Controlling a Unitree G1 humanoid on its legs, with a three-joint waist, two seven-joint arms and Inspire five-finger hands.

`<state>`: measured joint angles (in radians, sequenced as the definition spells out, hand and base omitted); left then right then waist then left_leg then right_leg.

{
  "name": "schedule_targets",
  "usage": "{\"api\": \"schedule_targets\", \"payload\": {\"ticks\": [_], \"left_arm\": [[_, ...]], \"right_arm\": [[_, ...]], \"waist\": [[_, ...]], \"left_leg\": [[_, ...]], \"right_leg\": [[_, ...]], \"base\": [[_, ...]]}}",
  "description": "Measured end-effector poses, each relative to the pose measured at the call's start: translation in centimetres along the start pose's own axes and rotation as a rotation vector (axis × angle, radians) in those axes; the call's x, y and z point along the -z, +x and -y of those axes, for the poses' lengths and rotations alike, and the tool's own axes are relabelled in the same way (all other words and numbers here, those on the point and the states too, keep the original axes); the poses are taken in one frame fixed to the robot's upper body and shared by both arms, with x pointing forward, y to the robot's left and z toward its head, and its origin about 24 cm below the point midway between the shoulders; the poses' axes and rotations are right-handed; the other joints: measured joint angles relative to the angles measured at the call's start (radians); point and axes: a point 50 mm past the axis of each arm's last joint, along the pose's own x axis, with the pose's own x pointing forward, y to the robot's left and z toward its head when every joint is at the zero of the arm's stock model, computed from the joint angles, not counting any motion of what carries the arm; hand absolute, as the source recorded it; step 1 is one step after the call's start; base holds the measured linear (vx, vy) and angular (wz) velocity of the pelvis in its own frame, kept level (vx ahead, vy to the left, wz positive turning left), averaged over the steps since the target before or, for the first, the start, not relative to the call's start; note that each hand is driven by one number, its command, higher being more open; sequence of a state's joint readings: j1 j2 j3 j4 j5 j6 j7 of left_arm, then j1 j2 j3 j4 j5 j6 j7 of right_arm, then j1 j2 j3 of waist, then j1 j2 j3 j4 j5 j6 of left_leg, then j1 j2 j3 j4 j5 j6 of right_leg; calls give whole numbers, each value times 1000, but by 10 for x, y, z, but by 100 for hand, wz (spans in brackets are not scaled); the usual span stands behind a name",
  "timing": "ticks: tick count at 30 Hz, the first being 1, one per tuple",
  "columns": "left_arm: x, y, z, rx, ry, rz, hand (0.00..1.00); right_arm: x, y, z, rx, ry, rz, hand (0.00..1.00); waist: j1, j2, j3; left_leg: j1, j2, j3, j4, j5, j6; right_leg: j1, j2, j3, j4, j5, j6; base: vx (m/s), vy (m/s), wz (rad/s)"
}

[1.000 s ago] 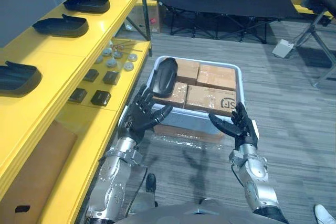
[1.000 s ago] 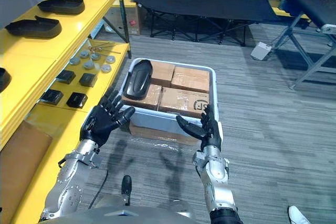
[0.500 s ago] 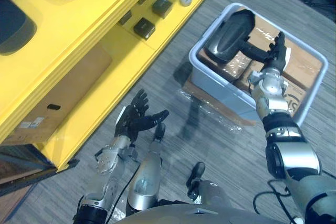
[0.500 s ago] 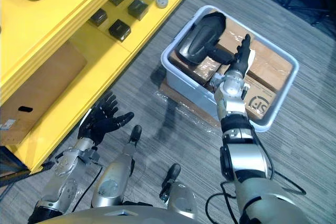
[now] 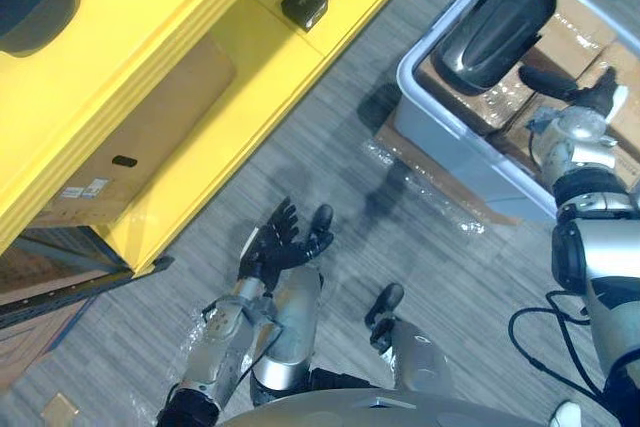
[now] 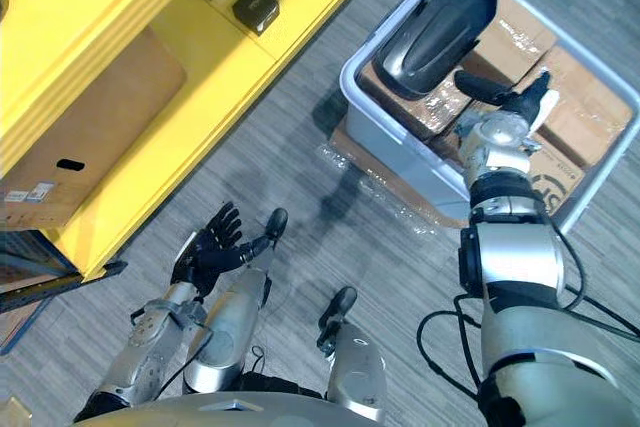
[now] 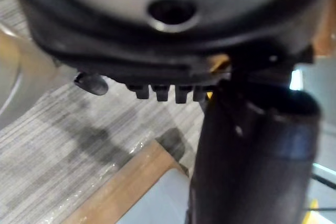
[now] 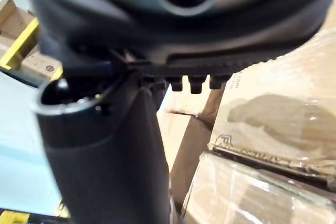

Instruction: Walk over and take three plastic housings, then place them on the shelf

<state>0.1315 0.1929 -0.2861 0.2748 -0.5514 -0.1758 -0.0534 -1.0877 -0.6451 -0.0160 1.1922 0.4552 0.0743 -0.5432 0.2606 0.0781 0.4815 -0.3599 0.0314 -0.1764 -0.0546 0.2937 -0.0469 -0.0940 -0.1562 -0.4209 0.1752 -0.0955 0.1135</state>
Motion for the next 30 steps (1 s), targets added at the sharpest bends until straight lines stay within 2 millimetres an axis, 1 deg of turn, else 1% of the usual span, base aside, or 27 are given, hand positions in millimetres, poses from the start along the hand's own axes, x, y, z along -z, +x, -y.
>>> {"api": "schedule_targets", "payload": {"ticks": [2, 6, 8, 10, 16, 20, 24, 26, 30], "left_arm": [[2, 2, 4, 10, -38, -3, 100], [5, 2, 3, -2, -75, 10, 100], [8, 2, 6, 0, -86, 3, 100], [8, 2, 6, -2, -88, 9, 100], [14, 2, 9, -17, -98, -9, 100], [14, 2, 10, -11, -102, -6, 100], [15, 1, 11, 3, -120, -6, 100], [16, 0, 11, 11, -124, -9, 100], [17, 0, 12, 22, -126, -14, 100]], "right_arm": [[-7, 3, 6, 33, -6, -8, 100], [-17, 3, 4, 31, -12, 0, 100], [-22, 4, 7, 36, -27, 15, 100], [-26, 6, 10, 45, -37, 29, 100], [-35, 5, 10, 66, -23, 75, 100], [-53, 3, 9, 95, 1, 146, 100], [-59, 2, 10, 100, -38, 195, 100], [-63, 0, 7, 91, -46, 223, 100], [-64, -1, 5, 85, -64, 237, 100]], "waist": [[11, 13, 6], [12, 22, 11], [16, 38, 18], [25, 45, 20], [32, 47, 20], [30, 50, 21], [30, 50, 21], [21, 51, 21], [13, 52, 20]], "left_leg": [[-6, 0, -6, 0, 4, -5], [-18, -1, -15, 3, 8, -11], [-22, -3, -26, 17, 2, -16], [-28, -1, -30, 20, -1, -19], [-48, 6, -38, 35, 2, -26], [-47, 12, -37, 47, -2, -34], [-32, 13, -35, 51, -7, -33], [-26, 14, -31, 51, -8, -33], [-22, 15, -26, 51, -8, -33]], "right_leg": [[-15, -3, -1, 26, -15, -1], [-45, -16, -10, 86, -51, -7], [-47, -18, -15, 110, -69, -8], [-62, -19, -16, 135, -83, -13], [-94, -21, -20, 192, -116, -26], [-99, -20, -20, 218, -131, -35], [-99, -28, -16, 248, -149, -39], [-101, -31, -13, 264, -157, -43], [-107, -35, -9, 279, -162, -44]], "base": [[14, -63, 6], [16, -79, 7], [10, -91, 13], [-11, -88, 6], [-15, -93, 3], [-44, -105, -1], [-55, -87, -2], [-47, -77, -5], [-34, -66, -4]]}}
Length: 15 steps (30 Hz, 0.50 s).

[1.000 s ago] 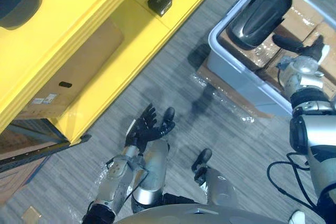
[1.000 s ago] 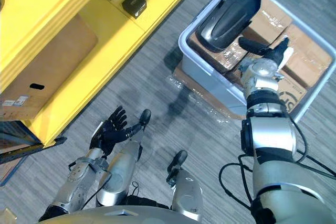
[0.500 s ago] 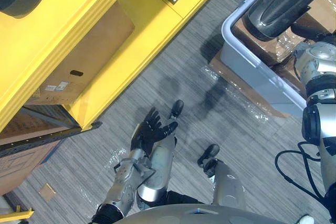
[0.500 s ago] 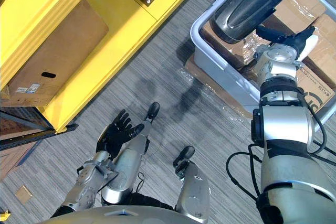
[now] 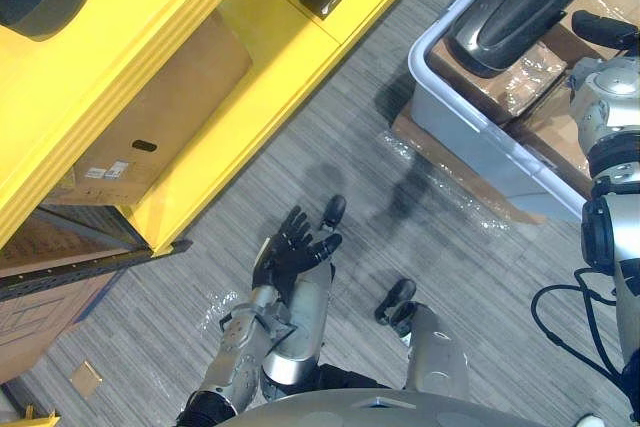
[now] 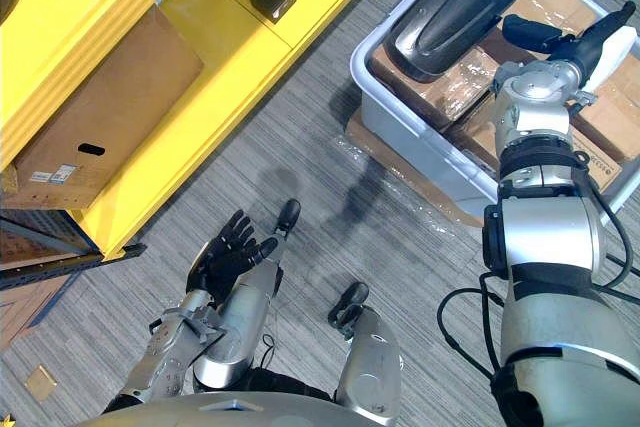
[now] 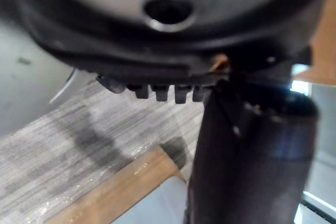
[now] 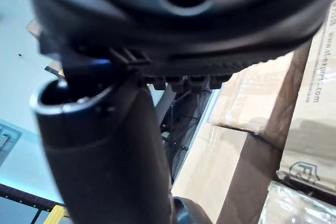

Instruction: Walk over and take three plastic housings, then place them on the shelf

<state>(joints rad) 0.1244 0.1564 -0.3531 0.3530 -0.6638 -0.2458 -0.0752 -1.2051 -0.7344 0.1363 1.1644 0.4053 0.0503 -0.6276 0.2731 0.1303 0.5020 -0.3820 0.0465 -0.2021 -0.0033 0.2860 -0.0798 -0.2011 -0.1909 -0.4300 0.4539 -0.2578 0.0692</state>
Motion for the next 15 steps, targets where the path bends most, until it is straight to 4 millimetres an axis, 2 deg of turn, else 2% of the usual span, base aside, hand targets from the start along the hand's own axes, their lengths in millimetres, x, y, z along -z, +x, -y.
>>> {"api": "schedule_targets", "payload": {"ticks": [4, 9, 12, 15], "left_arm": [[2, 0, 2, 8, -6, -8, 100], [6, 0, 5, 17, -8, -23, 100], [5, 3, 7, 20, -27, -13, 100], [7, 4, 8, 15, -35, -10, 100]], "right_arm": [[-1, -1, -4, -27, -26, 9, 100], [-7, -1, -8, -82, -22, 4, 100], [0, 2, -4, -89, -50, -23, 100], [1, 2, -5, -107, -72, -19, 100]], "waist": [[-1, 7, 1], [5, 29, 3], [27, 43, 7], [28, 53, 8]], "left_leg": [[-1, -1, 4, 0, 0, 0], [-30, -4, -5, 9, 0, 0], [-44, -8, -14, 19, -1, -1], [-55, -17, -31, 30, -1, -2]], "right_leg": [[-8, -4, 10, 14, -6, 1], [-35, -9, -3, 33, -16, 0], [-43, -12, -9, 44, -23, -1], [-42, -18, -22, 53, -32, 0]], "base": [[-13, -70, -3], [-14, -65, 6], [1, -78, 10], [-4, -74, 17]]}}
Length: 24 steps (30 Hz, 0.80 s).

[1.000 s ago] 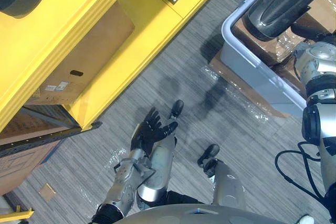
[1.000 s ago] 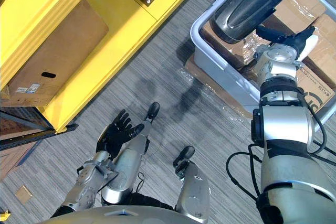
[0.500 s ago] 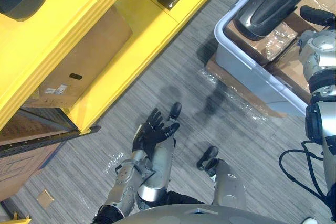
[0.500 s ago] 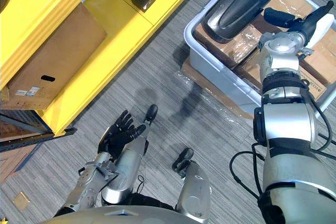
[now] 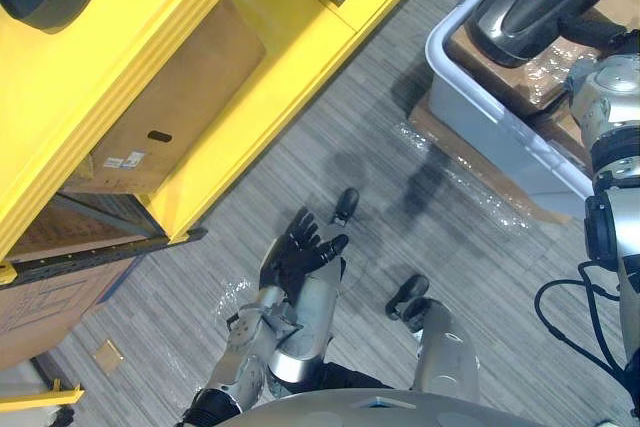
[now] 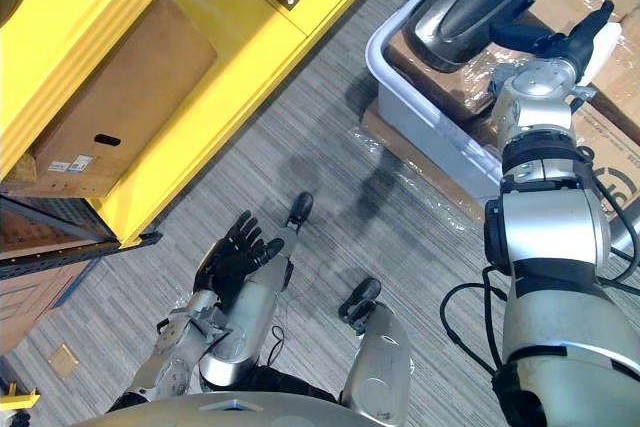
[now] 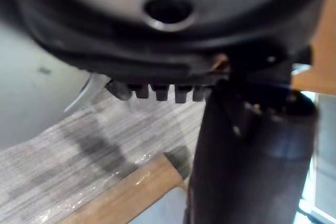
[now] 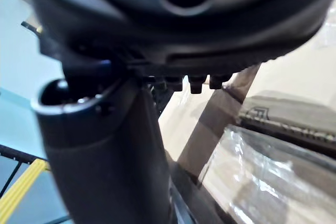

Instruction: Walk over and take three plastic housings, then place them on the shelf

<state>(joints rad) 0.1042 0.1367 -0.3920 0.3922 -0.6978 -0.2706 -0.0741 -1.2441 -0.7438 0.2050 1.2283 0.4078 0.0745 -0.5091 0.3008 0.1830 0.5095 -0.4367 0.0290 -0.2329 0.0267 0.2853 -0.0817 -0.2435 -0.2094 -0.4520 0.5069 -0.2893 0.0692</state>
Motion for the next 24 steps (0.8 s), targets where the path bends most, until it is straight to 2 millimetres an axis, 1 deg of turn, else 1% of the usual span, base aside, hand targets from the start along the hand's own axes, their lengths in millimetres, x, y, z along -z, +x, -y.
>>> {"api": "schedule_targets", "payload": {"ticks": [1, 3, 5, 7, 9, 12, 14, 15, 17, 21, 24], "left_arm": [[0, 0, 0, -2, 0, 6, 100], [0, 1, 0, -3, 1, 6, 100], [-1, 4, -1, -4, 9, 4, 100], [-1, 4, -2, -11, 10, 4, 100], [-1, 4, -2, -14, 8, 6, 100], [-2, 4, -2, -17, 8, 7, 100], [-2, 4, -3, -22, 9, 8, 100], [-2, 5, -2, -21, 9, 8, 100], [-2, 5, -3, -23, 8, 9, 100], [-2, 4, -4, -29, 8, 6, 100], [-2, 4, -4, -31, 8, 5, 100]], "right_arm": [[-4, 0, -1, -7, 1, 8, 100], [-9, 0, -3, -13, -3, 23, 100], [-14, 1, 0, -4, -11, 40, 100], [-18, 1, 0, 3, -7, 44, 100], [-14, 1, 0, 4, -27, 8, 100], [-4, 1, 1, 6, -70, -85, 100], [-1, 3, 6, 12, -93, -125, 100], [1, 4, 11, 9, -92, -149, 0], [3, 6, 15, 0, -104, -175, 0], [6, 10, 30, -3, -132, -234, 0], [6, 13, 40, 4, -117, -251, 0]], "waist": [[3, 5, -1], [9, 6, -2], [28, 6, -2], [30, 7, -2], [36, 7, -2], [41, 7, -2], [45, 7, -2], [49, 7, -2], [51, 6, -2], [50, 6, -2], [48, 6, -2]], "left_leg": [[-10, -1, -4, 11, -3, -1], [-20, -2, -11, 23, -10, -3], [-35, -3, -14, 42, -20, -4], [-49, -4, -20, 48, -20, -4], [-58, -4, -22, 59, -24, -6], [-66, -4, -22, 62, -24, -6], [-67, -4, -23, 62, -24, -6], [-66, -4, -24, 63, -25, -6], [-66, -4, -25, 63, -25, -6], [-59, -6, -27, 70, -27, -4], [-58, -4, -25, 72, -28, -3]], "right_leg": [[-1, -1, -7, 0, -1, -1], [-3, 1, -13, 1, -3, -2], [-12, 2, -15, 8, -6, -4], [-23, 1, -19, 15, -9, -5], [-26, 2, -22, 16, -10, -6], [-33, 2, -22, 18, -10, -6], [-33, 2, -23, 18, -10, -6], [-32, 2, -23, 18, -10, -6], [-30, 3, -26, 17, -10, -6], [-16, 3, -31, 13, -10, -6], [-15, 4, -30, 13, -10, -5]], "base": [[-12, -61, 13], [-17, -60, 8], [-29, -66, 3], [-32, -61, 7], [-26, -54, 4], [-16, -43, -1], [-11, -50, 1], [-12, -49, 2], [-12, -45, 3], [-16, -44, 2], [-27, -41, -3]]}}
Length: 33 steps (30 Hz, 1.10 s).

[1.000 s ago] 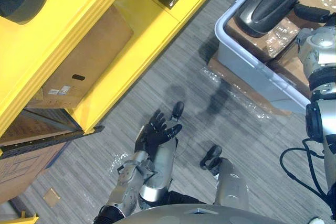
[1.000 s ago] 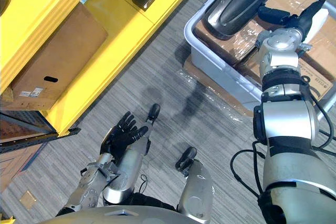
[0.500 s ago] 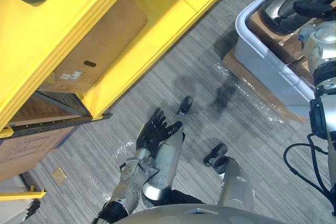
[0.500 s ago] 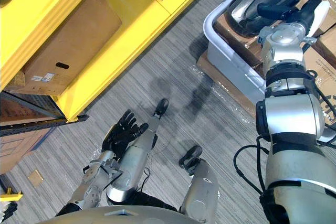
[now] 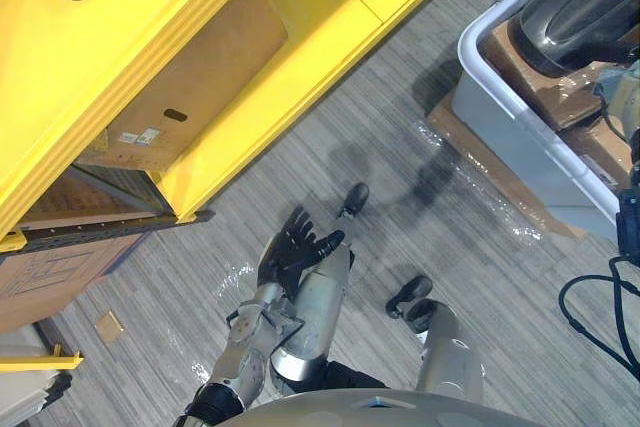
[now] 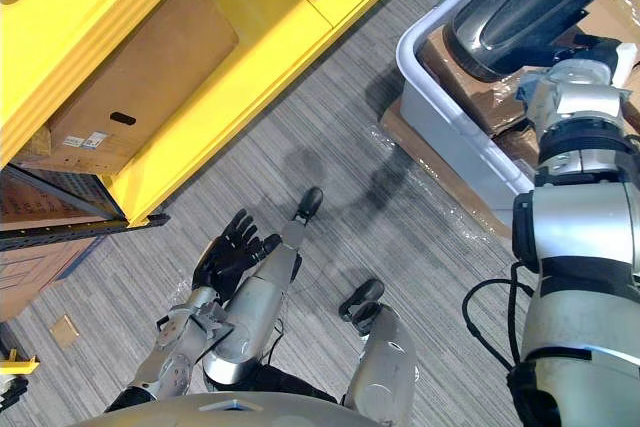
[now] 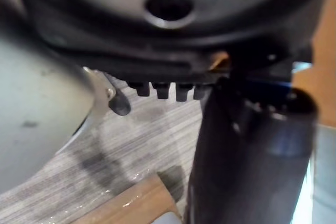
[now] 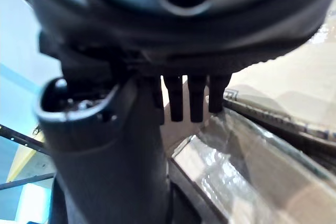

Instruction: Walk over and take three plastic housings, then place them on the shelf

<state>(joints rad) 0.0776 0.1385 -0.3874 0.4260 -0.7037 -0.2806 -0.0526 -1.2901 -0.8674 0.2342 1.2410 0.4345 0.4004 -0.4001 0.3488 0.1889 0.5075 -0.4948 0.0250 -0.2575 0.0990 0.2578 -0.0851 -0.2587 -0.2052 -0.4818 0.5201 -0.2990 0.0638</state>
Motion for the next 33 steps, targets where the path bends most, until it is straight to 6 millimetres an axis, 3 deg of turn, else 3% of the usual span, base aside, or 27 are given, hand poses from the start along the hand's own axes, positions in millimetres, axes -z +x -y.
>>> {"api": "schedule_targets", "payload": {"ticks": [5, 9, 14, 17, 21, 27, 30, 33], "left_arm": [[1, -1, -3, -10, 5, -8, 100], [-1, -2, -7, -20, 12, -4, 100], [-8, -2, -14, -54, 5, 16, 100], [-17, -5, -23, -80, 17, 41, 100], [-23, -9, -28, -81, 42, 55, 100], [-33, -18, -30, -76, 40, 102, 100], [-44, -22, -25, -37, 84, 145, 100], [-63, -20, -15, 24, 111, 210, 100]], "right_arm": [[11, 5, 12, 26, -2, -51, 0], [17, 4, 4, -26, 70, -98, 0], [41, 6, 3, -48, 113, -180, 0], [66, 4, -14, -89, 102, -231, 0], [81, 4, -17, -65, 28, -212, 0], [71, 3, -16, 95, -129, -39, 0], [43, -4, -19, 155, -196, 142, 0], [33, -12, -22, 181, -250, 300, 0]], "waist": [[-10, -3, 1], [-26, -23, 0], [-35, -63, -4], [-54, -104, -8], [-68, -119, -9], [-88, -142, -7], [-127, -150, -6], [-147, -168, -7]], "left_leg": [[25, 1, 16, -5, 1, -1], [34, 2, 28, -6, 1, -2], [59, 8, 46, -7, -4, 2], [90, 14, 64, -18, -16, 14], [134, 33, 109, -57, -4, 33], [202, 47, 166, -121, 19, 44], [232, 51, 191, -161, 31, 53], [278, 50, 221, -181, 34, 48]], "right_leg": [[21, 1, 14, -13, 5, 7], [35, 3, 17, -31, 11, 14], [77, 14, 17, -77, 31, 20], [110, 19, 23, -102, 43, 22], [147, 30, 27, -139, 63, 25], [180, 36, 65, -182, 90, 32], [194, 40, 78, -210, 107, 37], [229, 38, 103, -236, 117, 44]], "base": [[-1, -45, -6], [25, -46, -3], [19, -34, -2], [-12, -9, -11], [-28, -13, -6], [-7, -24, -17], [20, -43, -18], [60, -46, -18]]}}
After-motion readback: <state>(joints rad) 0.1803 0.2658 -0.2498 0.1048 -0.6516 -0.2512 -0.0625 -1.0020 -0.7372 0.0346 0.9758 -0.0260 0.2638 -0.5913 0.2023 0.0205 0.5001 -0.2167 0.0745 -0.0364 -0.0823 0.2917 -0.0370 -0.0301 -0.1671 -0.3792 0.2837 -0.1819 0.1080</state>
